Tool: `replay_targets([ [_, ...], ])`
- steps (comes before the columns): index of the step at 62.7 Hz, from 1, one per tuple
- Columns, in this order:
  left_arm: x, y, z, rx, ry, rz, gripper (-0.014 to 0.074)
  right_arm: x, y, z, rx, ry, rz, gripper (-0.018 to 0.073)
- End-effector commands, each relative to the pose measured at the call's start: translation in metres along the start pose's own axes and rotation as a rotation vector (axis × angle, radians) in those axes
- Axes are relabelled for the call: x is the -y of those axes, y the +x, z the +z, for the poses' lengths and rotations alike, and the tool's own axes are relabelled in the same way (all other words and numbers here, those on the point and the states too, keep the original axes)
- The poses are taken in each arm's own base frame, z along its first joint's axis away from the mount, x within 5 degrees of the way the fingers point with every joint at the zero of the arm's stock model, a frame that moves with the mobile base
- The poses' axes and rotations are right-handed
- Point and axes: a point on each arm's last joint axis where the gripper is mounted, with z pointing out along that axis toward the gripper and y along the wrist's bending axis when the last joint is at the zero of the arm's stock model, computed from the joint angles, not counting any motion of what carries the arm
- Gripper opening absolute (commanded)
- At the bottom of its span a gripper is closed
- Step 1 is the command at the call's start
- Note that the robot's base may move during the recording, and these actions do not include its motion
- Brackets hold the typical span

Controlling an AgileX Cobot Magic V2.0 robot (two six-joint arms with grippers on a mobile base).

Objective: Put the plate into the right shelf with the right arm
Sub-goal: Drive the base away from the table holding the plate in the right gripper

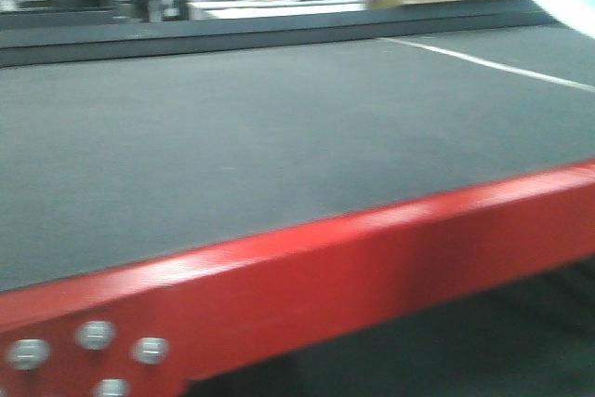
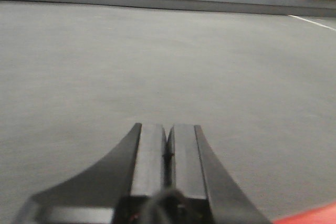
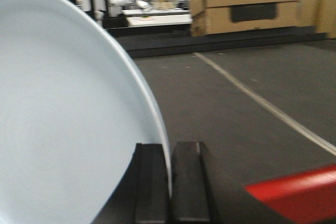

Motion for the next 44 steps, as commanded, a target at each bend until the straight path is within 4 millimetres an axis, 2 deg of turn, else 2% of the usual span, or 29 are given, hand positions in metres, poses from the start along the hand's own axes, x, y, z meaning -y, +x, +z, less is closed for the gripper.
replay_targets([
  [1, -0.0011, -0.0052, -0.0008, 0.089, -0.012, -0.015, -0.0128, -0.0005, -0.0179, -0.0015, 0.119, 0.003, 0.001, 0.0054],
  [44, -0.0011, -0.0052, -0.0008, 0.089, -0.012, -0.015, -0.0128, -0.0005, -0.0179, -0.0015, 0.119, 0.003, 0.001, 0.0054],
])
